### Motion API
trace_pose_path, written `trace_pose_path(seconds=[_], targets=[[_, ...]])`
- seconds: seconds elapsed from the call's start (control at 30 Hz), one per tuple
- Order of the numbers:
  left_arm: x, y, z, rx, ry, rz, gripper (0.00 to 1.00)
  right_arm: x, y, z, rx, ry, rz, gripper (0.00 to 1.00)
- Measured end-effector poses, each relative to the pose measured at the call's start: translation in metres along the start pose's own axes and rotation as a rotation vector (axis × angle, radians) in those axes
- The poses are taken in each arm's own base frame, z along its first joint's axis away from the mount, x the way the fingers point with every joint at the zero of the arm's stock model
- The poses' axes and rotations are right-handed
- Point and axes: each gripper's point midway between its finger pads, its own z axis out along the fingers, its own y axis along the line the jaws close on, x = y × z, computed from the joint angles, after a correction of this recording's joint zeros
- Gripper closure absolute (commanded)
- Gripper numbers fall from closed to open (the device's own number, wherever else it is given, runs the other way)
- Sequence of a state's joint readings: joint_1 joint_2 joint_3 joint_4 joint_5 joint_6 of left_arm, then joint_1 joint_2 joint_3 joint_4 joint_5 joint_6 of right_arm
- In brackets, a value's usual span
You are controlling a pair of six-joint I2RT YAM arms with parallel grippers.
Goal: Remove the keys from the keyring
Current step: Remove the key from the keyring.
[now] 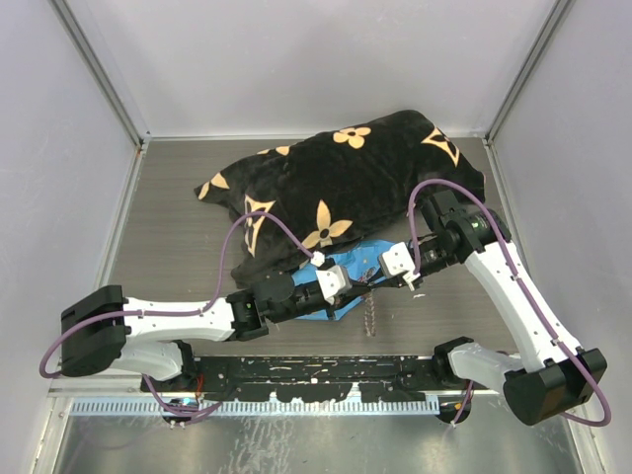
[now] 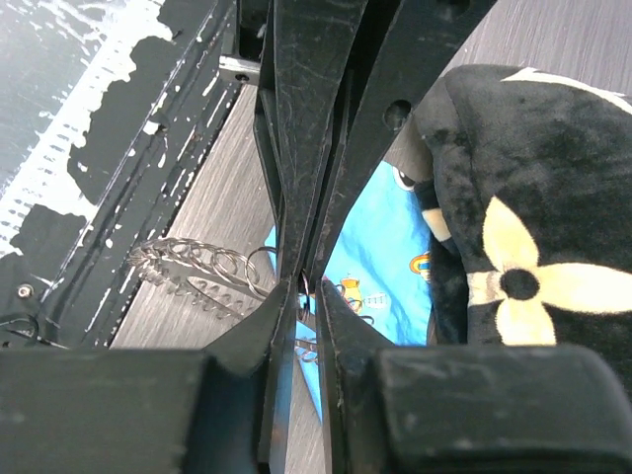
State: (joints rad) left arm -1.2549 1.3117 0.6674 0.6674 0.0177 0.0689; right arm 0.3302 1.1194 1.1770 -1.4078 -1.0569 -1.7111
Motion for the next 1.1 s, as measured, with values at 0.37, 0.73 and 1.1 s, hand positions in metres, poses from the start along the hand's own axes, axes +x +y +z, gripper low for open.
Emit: trace_pose_path(seconds=[0.37, 0.73, 1.1], targets=[[-0.002, 0.001, -0.013, -0.010, -0.038, -0.009, 1.00, -0.013, -0.005, -0.007, 0.101, -0.115, 0.105, 0.53], [-0.021, 0.000, -0.021, -0.016, -0.172, -0.077, 1.00, -0.029, -0.012, -0.008, 0.145, -0.306, 0.282, 0.63], [-0.046, 0.000, -0.023, -0.014, -0.272, -0.110, 1.00, -0.035, -0.014, -0.007, 0.135, -0.369, 0.354, 0.75]])
